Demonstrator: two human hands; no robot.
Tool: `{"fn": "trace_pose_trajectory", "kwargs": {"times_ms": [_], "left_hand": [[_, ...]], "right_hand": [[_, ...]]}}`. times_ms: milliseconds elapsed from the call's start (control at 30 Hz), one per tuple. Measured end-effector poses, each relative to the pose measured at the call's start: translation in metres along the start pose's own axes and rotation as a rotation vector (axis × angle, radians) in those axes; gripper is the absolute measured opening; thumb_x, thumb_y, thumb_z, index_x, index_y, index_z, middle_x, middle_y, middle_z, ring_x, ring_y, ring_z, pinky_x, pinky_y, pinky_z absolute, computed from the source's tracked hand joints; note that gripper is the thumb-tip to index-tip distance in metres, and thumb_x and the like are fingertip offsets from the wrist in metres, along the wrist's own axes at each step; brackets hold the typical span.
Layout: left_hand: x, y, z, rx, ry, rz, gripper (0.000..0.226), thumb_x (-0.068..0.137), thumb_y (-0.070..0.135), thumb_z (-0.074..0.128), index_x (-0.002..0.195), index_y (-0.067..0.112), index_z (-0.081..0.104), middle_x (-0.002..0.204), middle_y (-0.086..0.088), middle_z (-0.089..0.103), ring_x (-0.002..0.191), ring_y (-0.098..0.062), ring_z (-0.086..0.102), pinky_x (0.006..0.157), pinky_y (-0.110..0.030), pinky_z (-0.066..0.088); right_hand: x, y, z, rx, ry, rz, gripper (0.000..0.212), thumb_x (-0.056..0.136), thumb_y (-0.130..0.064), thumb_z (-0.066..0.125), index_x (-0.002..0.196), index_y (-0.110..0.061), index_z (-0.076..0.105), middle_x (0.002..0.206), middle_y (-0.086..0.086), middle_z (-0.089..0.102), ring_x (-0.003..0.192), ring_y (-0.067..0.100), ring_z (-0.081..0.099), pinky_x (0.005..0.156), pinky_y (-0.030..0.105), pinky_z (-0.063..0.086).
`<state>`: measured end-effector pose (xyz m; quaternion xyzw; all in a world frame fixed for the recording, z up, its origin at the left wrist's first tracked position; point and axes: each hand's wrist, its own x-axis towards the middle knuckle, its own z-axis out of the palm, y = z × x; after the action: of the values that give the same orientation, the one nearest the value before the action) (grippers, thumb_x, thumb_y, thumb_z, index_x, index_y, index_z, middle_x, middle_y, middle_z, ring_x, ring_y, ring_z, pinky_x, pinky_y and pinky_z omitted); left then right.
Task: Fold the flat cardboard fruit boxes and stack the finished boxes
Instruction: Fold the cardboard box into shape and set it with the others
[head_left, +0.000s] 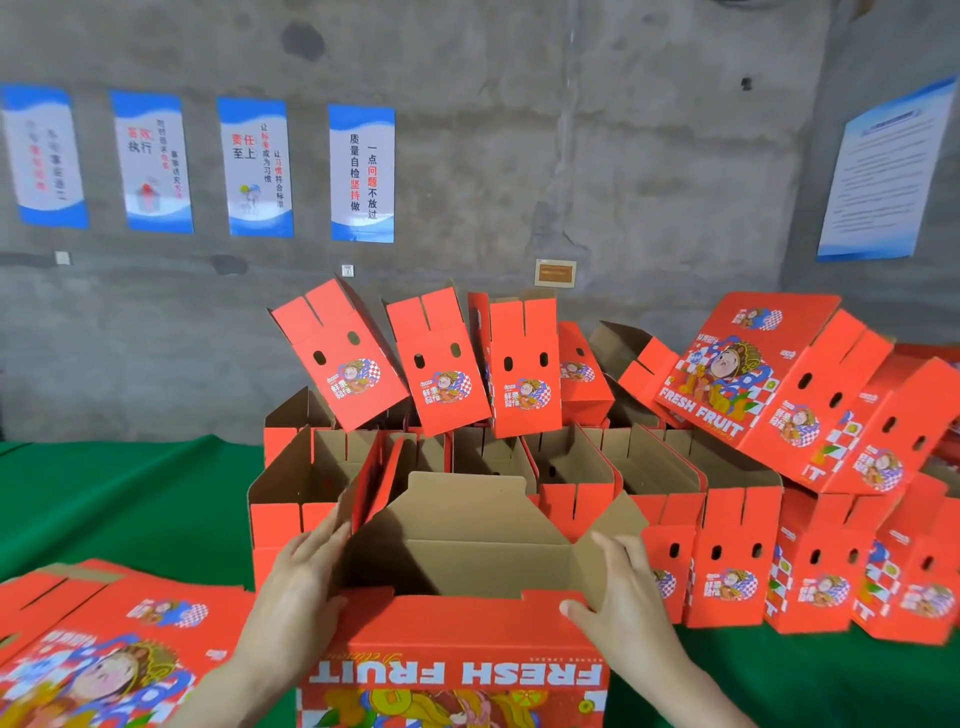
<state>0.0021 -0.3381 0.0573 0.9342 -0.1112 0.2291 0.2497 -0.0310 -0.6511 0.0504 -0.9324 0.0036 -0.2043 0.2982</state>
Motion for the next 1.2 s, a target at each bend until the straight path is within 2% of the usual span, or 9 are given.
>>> {"fn": "trace_pose_trajectory", "kwargs": {"times_ms": [167, 267, 500, 567, 667, 833, 1000, 1067, 1200], "left_hand": [[0.001, -0.004, -0.002, 0.043, -0.063, 0.215, 0.068, 0.081, 0.0, 0.066, 0.138, 0.031, 0.048, 0.142, 0.005, 0.046, 0.129, -0.019, 0.046, 0.108, -0.03, 0.037], [0.01, -0.004, -0.005, 0.053, -0.045, 0.313, 0.058, 0.081, 0.013, 0.071, 0.133, 0.03, 0.051, 0.125, 0.005, 0.059, 0.111, -0.021, 0.058, 0.09, -0.03, 0.048], [0.045, 0.012, -0.003, 0.048, -0.196, 0.263, 0.05, 0.089, 0.041, 0.059, 0.136, 0.04, 0.04, 0.105, 0.003, 0.045, 0.102, -0.016, 0.048, 0.089, -0.024, 0.041], [0.059, 0.02, -0.003, -0.012, -0.23, 0.162, 0.031, 0.097, 0.045, 0.04, 0.123, 0.037, 0.054, 0.108, -0.002, 0.052, 0.11, -0.021, 0.049, 0.091, -0.027, 0.038], [0.079, 0.028, -0.006, -0.018, -0.268, 0.062, 0.041, 0.101, 0.045, 0.024, 0.105, 0.035, 0.063, 0.114, -0.005, 0.047, 0.111, -0.027, 0.052, 0.098, -0.03, 0.038], [0.101, 0.028, -0.006, 0.066, -0.5, 0.135, 0.027, 0.1, 0.026, 0.042, 0.121, 0.029, 0.059, 0.131, 0.004, 0.054, 0.107, -0.012, 0.057, 0.089, -0.009, 0.039], [0.096, 0.012, 0.01, 0.377, -0.544, 0.116, 0.073, 0.086, 0.038, 0.062, 0.144, 0.049, 0.019, 0.131, 0.002, 0.042, 0.124, -0.024, 0.037, 0.102, -0.036, 0.034], [0.09, 0.002, 0.021, 0.183, -0.566, 0.08, 0.085, 0.088, 0.031, 0.062, 0.148, 0.047, 0.005, 0.125, -0.005, 0.038, 0.119, -0.025, 0.041, 0.105, -0.035, 0.033], [0.082, -0.012, 0.03, -0.081, -0.485, 0.058, 0.086, 0.089, 0.019, 0.062, 0.149, 0.04, 0.005, 0.118, -0.005, 0.038, 0.108, -0.019, 0.049, 0.103, -0.025, 0.036]], "right_hand": [[-0.002, -0.002, 0.001, -0.021, 0.03, -0.068, 0.08, 0.084, -0.029, 0.073, 0.147, -0.014, 0.026, 0.123, -0.014, 0.021, 0.112, 0.0, 0.03, 0.102, 0.011, 0.024], [-0.001, 0.001, 0.002, -0.048, 0.044, -0.081, 0.079, 0.086, -0.03, 0.071, 0.148, -0.016, 0.025, 0.135, -0.009, 0.024, 0.126, 0.006, 0.03, 0.107, 0.013, 0.021], [0.002, 0.001, 0.003, -0.23, 0.061, -0.215, 0.071, 0.088, -0.032, 0.065, 0.147, -0.022, 0.028, 0.136, -0.011, 0.028, 0.125, 0.007, 0.022, 0.109, 0.019, 0.021], [0.003, 0.001, 0.002, -0.245, 0.048, -0.24, 0.069, 0.088, -0.031, 0.064, 0.147, -0.023, 0.029, 0.136, -0.012, 0.028, 0.125, 0.008, 0.023, 0.108, 0.02, 0.023], [0.005, 0.002, 0.002, -0.255, 0.031, -0.258, 0.068, 0.089, -0.03, 0.063, 0.147, -0.024, 0.028, 0.136, -0.013, 0.027, 0.125, 0.007, 0.022, 0.106, 0.02, 0.024], [0.005, 0.005, 0.003, -0.255, 0.028, -0.271, 0.067, 0.088, -0.03, 0.063, 0.146, -0.025, 0.029, 0.137, -0.015, 0.026, 0.125, 0.006, 0.021, 0.105, 0.019, 0.024], [0.005, 0.005, 0.001, -0.24, 0.017, -0.289, 0.072, 0.088, -0.027, 0.063, 0.148, -0.031, 0.022, 0.146, -0.017, 0.015, 0.133, 0.003, 0.014, 0.111, 0.023, 0.023], [0.006, 0.004, -0.001, -0.153, -0.028, -0.327, 0.087, 0.087, -0.017, 0.066, 0.148, -0.043, 0.009, 0.154, -0.025, -0.009, 0.138, -0.002, 0.007, 0.113, 0.026, 0.028], [0.006, 0.001, -0.003, 0.077, -0.184, -0.35, 0.112, 0.085, 0.004, 0.063, 0.14, -0.063, -0.008, 0.15, -0.033, -0.025, 0.128, 0.01, 0.047, 0.073, 0.015, 0.053]]}}
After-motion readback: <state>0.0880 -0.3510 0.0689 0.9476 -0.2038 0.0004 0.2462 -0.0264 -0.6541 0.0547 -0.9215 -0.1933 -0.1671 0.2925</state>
